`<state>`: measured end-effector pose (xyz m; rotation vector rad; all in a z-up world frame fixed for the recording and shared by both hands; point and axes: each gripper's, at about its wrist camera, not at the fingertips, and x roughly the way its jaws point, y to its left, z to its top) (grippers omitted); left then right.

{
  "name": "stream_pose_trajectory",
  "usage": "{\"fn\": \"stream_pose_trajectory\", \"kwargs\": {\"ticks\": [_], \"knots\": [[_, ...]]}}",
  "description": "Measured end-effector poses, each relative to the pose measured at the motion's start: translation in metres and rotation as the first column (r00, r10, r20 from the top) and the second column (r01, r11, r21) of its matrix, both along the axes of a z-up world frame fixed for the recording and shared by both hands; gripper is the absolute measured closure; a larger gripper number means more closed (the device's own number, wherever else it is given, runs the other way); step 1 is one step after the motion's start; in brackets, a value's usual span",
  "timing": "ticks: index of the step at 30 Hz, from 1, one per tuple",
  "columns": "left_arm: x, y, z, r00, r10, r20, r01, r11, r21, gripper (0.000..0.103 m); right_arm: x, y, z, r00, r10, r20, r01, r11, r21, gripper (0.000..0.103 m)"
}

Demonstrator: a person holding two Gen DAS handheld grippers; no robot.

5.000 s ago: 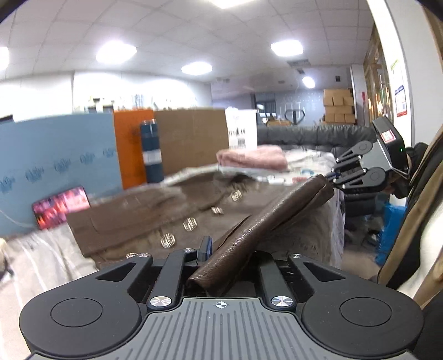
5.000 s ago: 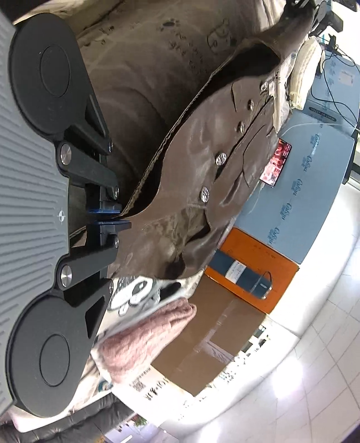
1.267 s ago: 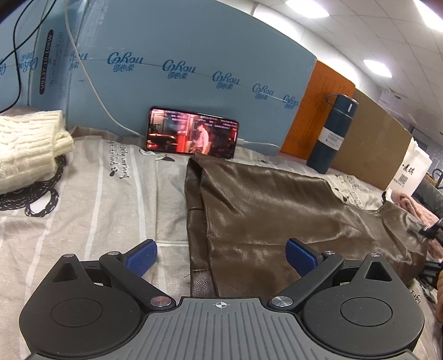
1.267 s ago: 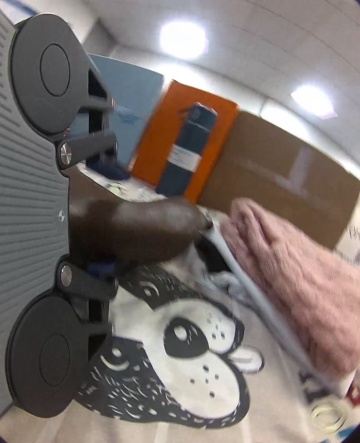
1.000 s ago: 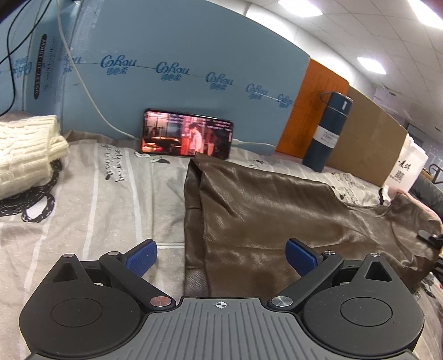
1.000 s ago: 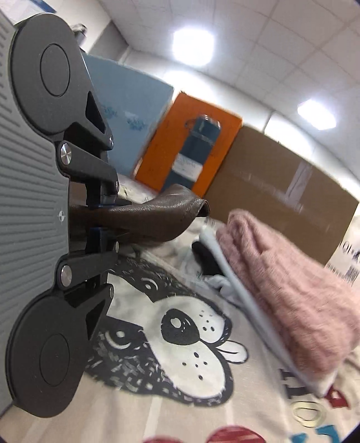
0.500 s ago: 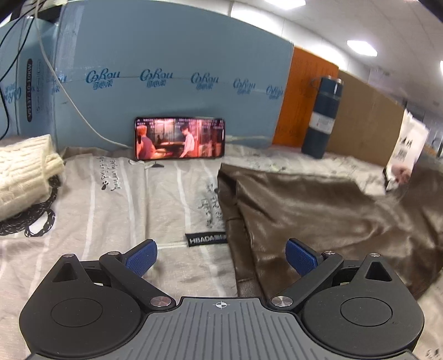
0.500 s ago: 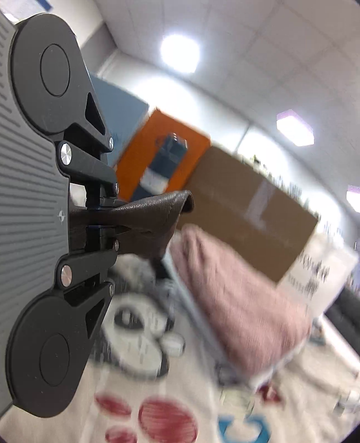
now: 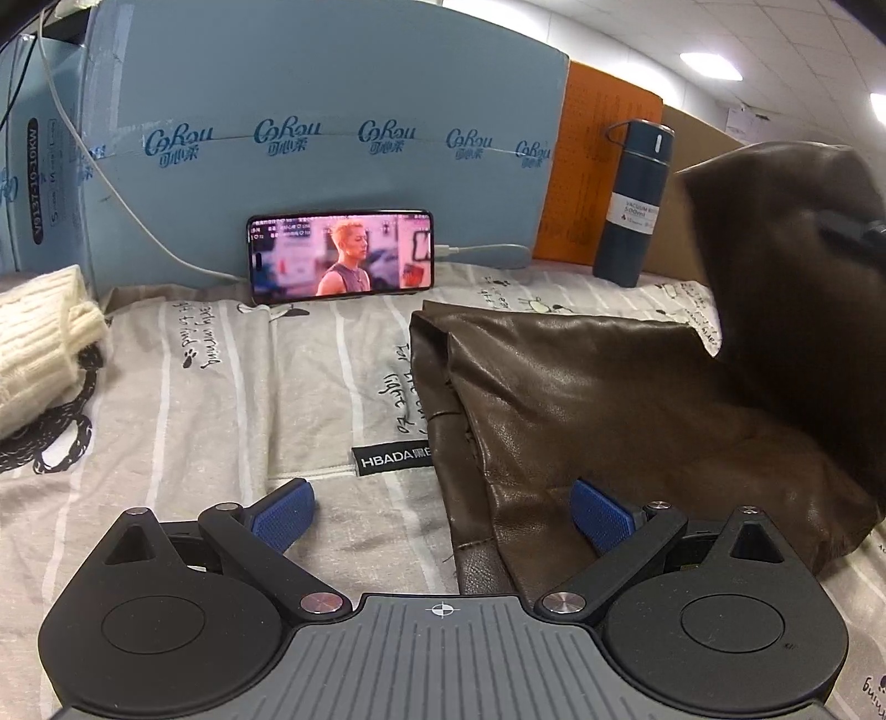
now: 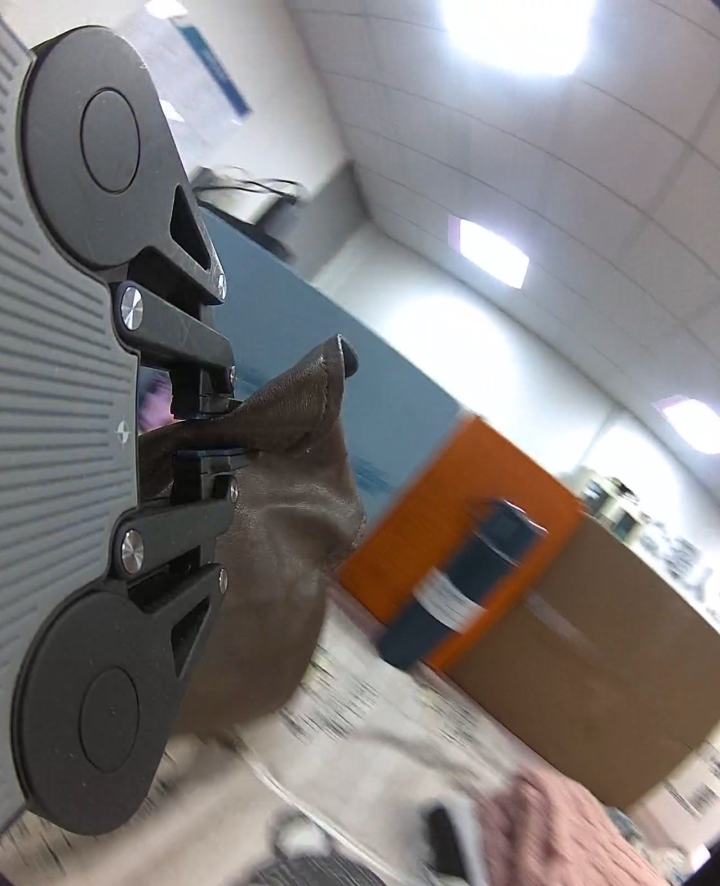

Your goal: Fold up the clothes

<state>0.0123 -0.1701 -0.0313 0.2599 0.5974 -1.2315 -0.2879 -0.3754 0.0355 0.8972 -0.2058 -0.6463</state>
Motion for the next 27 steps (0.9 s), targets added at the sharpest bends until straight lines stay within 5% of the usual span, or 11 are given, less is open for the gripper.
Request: {"fn": "stream_pose_trajectory", "kwargs": {"ticks": [9,12,14,17,23,27], "knots": [[0.013,0.023,0.017,0.991,0.129,-0.028,-0.132,0.974,-0.183,0.003,0.066,0.013,-0.037,0.954,0.207,-0.215,-0.197,0.978,0.068,0.092],[0.015,0.024,0.017,0.989,0.14,-0.041,-0.145,0.969,-0.197,0.003,0.071,0.022,-0.05,0.93,0.267,-0.251,-0.253,0.964,0.085,0.083],[0.015,0.024,0.018,0.989,0.14,-0.042,-0.146,0.968,-0.202,0.003,0.072,0.027,-0.054,0.913,0.326,-0.244,-0.315,0.945,0.085,0.053],[0.015,0.025,0.017,0.989,0.144,-0.033,-0.148,0.967,-0.209,0.002,0.073,0.035,-0.055,0.881,0.439,-0.178,-0.43,0.898,0.088,0.024],[0.012,0.024,0.016,0.992,0.126,-0.023,-0.128,0.97,-0.208,0.002,0.069,0.041,-0.049,0.851,0.5,-0.162,-0.498,0.866,0.055,0.016],[0.009,0.024,0.016,0.995,0.093,-0.026,-0.096,0.972,-0.214,0.001,0.037,0.03,-0.034,0.89,0.454,-0.051,-0.455,0.89,-0.012,0.005]]}}
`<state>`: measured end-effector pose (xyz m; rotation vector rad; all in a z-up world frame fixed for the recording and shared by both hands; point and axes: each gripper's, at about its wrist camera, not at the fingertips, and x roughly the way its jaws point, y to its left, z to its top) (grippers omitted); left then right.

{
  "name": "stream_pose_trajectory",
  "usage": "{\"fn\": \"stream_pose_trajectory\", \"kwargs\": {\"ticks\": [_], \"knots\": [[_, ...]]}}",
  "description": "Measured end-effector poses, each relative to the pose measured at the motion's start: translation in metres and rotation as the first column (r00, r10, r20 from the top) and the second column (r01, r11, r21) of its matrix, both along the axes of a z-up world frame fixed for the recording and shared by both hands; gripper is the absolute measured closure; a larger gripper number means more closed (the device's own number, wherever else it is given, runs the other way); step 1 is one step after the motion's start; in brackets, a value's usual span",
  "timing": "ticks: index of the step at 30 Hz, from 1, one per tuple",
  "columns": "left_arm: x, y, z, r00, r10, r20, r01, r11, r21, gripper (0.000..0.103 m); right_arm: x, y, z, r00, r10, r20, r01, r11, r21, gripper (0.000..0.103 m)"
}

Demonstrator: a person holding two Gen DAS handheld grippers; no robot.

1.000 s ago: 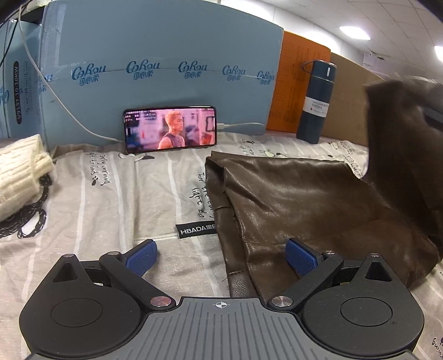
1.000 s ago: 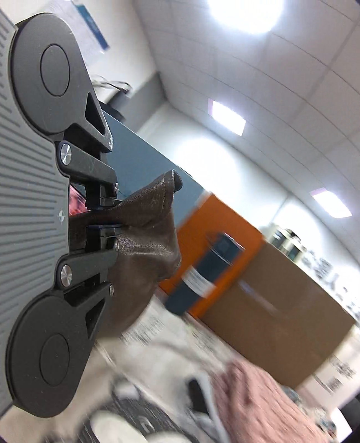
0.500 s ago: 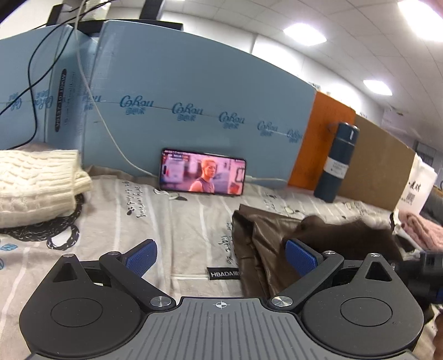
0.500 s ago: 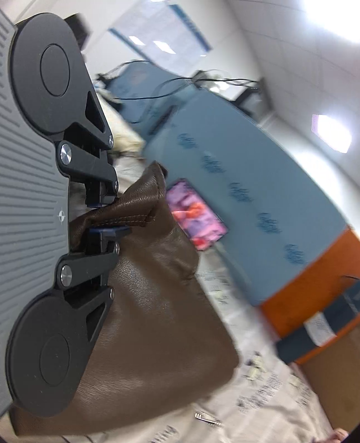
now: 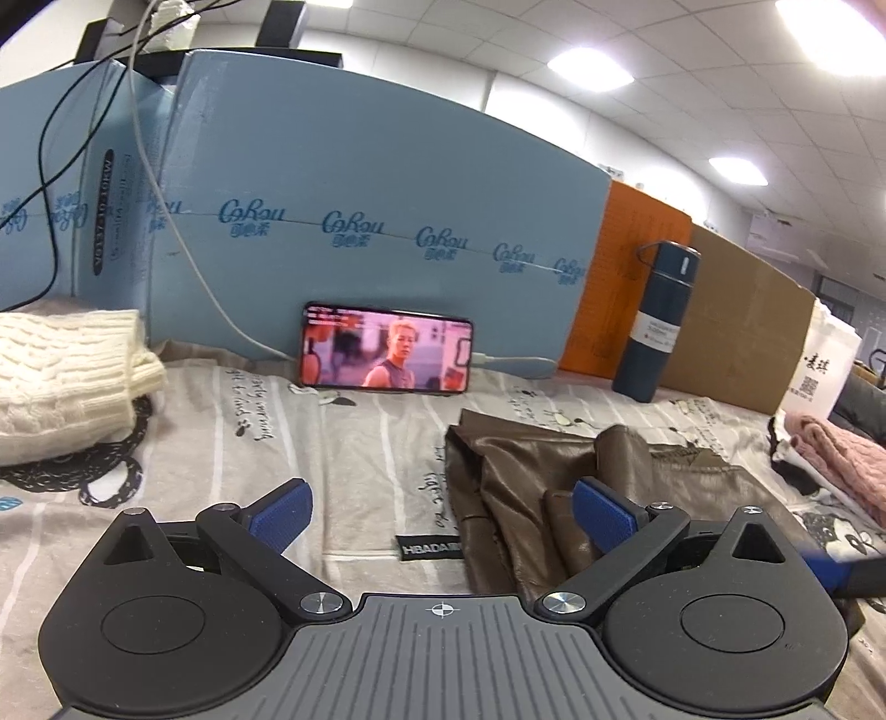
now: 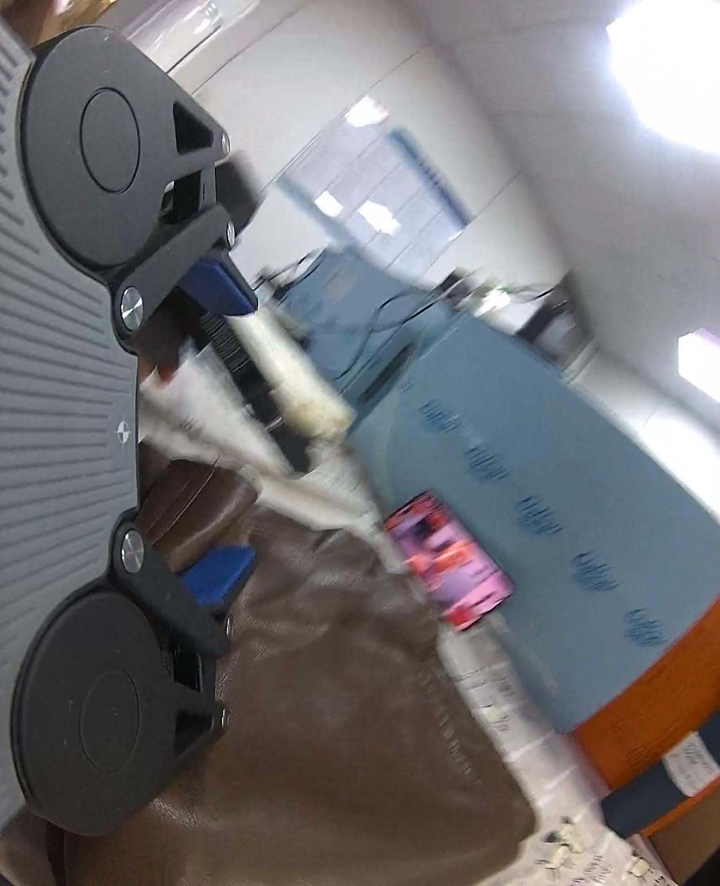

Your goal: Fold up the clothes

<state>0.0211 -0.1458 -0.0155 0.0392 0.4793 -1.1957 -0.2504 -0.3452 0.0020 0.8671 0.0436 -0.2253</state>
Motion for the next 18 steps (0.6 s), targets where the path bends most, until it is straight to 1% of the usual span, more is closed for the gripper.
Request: {"fn": "stream_pose_trajectory", "kwargs": {"ticks": [1,3,5,6,8,10,13,16,18], "knots": [[-0.001,0.0,0.0,1.0,-0.015,-0.005,0.015,1.0,-0.009,0.001,-0.01,-0.003,0.004,0.999,-0.043,0.014,0.044,0.999,-0.017,0.003],[-0.008,0.002,0.002,0.998,-0.065,0.005,0.065,0.997,-0.049,0.001,-0.026,-0.011,0.013,0.983,-0.183,-0.031,0.18,0.981,-0.077,0.0],[-0.017,0.006,0.005,0.991,-0.126,0.034,0.128,0.987,-0.098,0.001,-0.04,-0.019,0.016,0.942,-0.327,-0.073,0.316,0.94,-0.124,0.0],[-0.023,0.006,0.006,0.987,-0.152,0.057,0.157,0.982,-0.106,0.0,-0.046,-0.025,0.014,0.925,-0.37,-0.091,0.357,0.924,-0.134,0.0],[-0.035,0.0,0.006,0.977,-0.193,0.086,0.2,0.977,-0.077,0.0,-0.056,-0.037,0.008,0.884,-0.448,-0.132,0.431,0.891,-0.139,0.0],[-0.044,-0.007,0.003,0.969,-0.223,0.106,0.227,0.973,-0.034,0.0,-0.064,-0.049,-0.003,0.86,-0.482,-0.166,0.472,0.876,-0.094,0.0],[-0.052,-0.015,0.0,0.959,-0.251,0.131,0.25,0.968,0.023,0.0,-0.068,-0.057,-0.02,0.875,-0.455,-0.165,0.456,0.889,-0.032,0.0],[-0.054,-0.024,-0.005,0.966,-0.212,0.144,0.196,0.973,0.121,0.0,-0.064,-0.06,-0.026,0.867,-0.454,-0.203,0.456,0.889,-0.04,0.0],[-0.05,-0.029,-0.009,0.974,-0.187,0.128,0.163,0.971,0.176,0.0,-0.058,-0.059,-0.028,0.866,-0.454,-0.209,0.457,0.889,-0.038,0.0]]}}
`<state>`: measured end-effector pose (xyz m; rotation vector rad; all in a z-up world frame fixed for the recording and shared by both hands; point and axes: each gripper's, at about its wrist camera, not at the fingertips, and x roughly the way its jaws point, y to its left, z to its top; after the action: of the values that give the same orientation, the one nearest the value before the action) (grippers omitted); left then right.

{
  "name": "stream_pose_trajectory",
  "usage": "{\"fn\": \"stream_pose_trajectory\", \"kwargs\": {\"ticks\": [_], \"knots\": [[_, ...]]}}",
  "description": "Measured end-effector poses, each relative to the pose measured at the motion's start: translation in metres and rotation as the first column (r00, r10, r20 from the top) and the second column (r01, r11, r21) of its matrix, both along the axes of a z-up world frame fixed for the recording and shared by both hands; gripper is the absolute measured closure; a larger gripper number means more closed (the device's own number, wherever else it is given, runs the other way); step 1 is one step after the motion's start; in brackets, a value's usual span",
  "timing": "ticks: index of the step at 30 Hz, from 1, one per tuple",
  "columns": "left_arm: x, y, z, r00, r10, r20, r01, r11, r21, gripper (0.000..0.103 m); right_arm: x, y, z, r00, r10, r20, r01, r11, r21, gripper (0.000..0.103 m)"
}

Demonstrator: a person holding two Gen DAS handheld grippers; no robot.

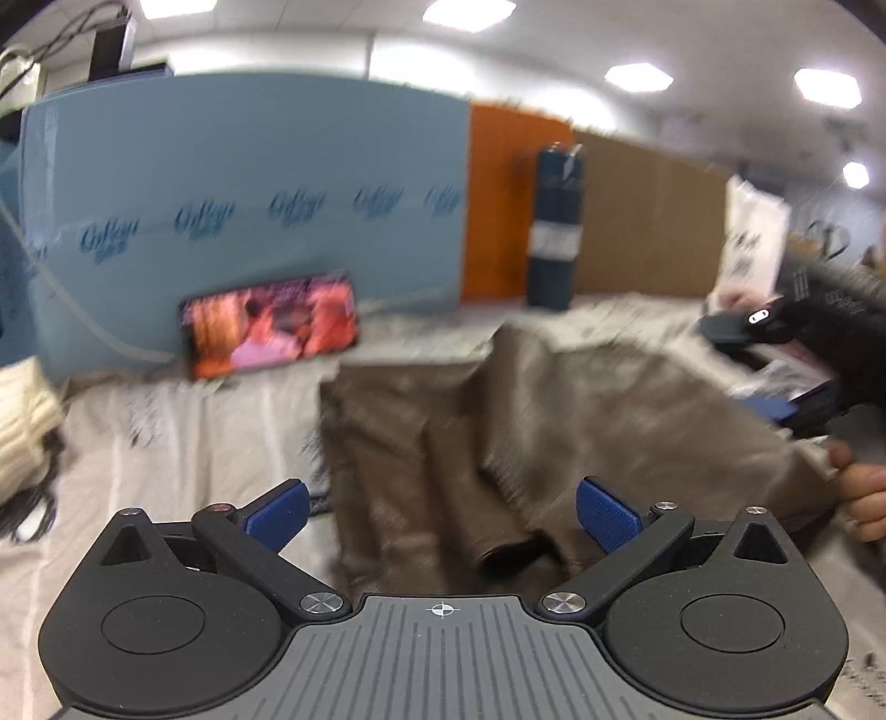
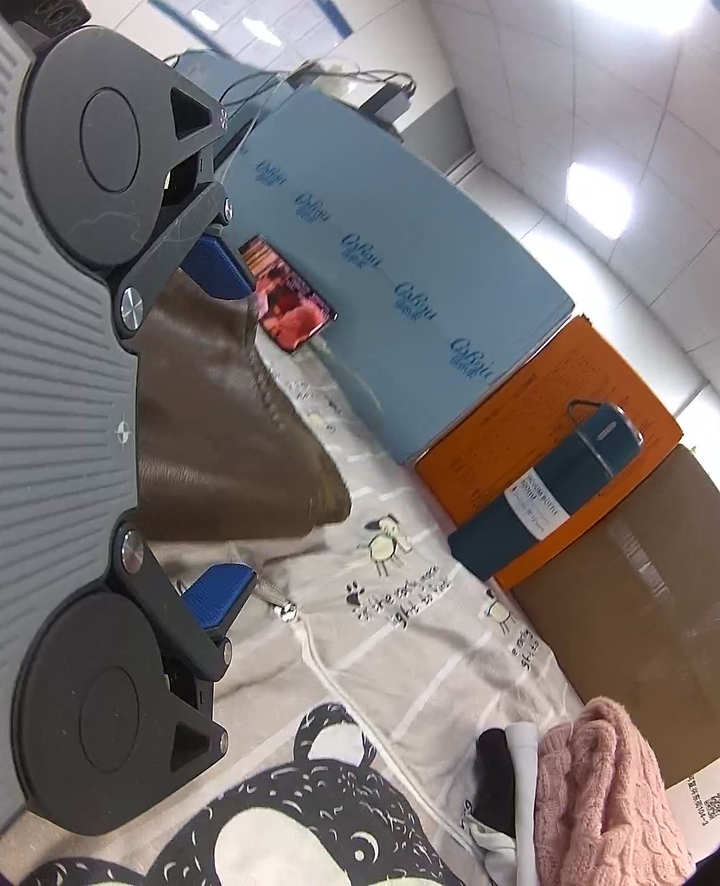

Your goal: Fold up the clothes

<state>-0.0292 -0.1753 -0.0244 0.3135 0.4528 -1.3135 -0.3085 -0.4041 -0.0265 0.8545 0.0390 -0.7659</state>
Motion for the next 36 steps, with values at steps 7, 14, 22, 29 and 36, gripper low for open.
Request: {"fn": "stream_pose_trajectory", "kwargs": {"ticks": [7,14,22,29,36], "knots": [[0.036,0.008,-0.002,0.974,0.036,-0.224,-0.037,0.999,0.003,0.0,-0.004,-0.005,-0.006,0.999,0.019,0.044,-0.022,0.998,0.061,0.0],[0.052,0.005,-0.005,0.927,0.056,-0.371,-0.048,0.998,0.03,0.0,0.004,-0.004,-0.006,0.998,0.066,0.008,-0.066,0.996,0.064,0.0],[0.089,0.005,-0.006,0.75,0.018,-0.662,-0.004,1.0,0.023,0.0,0.01,-0.003,-0.006,0.994,0.103,-0.041,-0.101,0.993,0.061,0.0],[0.095,-0.014,-0.011,0.636,-0.002,-0.772,0.049,0.998,0.038,0.0,0.009,-0.004,-0.006,0.993,0.112,-0.039,-0.109,0.992,0.07,0.0],[0.066,-0.035,-0.015,0.644,-0.179,-0.743,0.232,0.972,-0.033,0.0,0.001,-0.01,-0.008,0.985,0.167,0.047,-0.171,0.979,0.109,0.0]]}}
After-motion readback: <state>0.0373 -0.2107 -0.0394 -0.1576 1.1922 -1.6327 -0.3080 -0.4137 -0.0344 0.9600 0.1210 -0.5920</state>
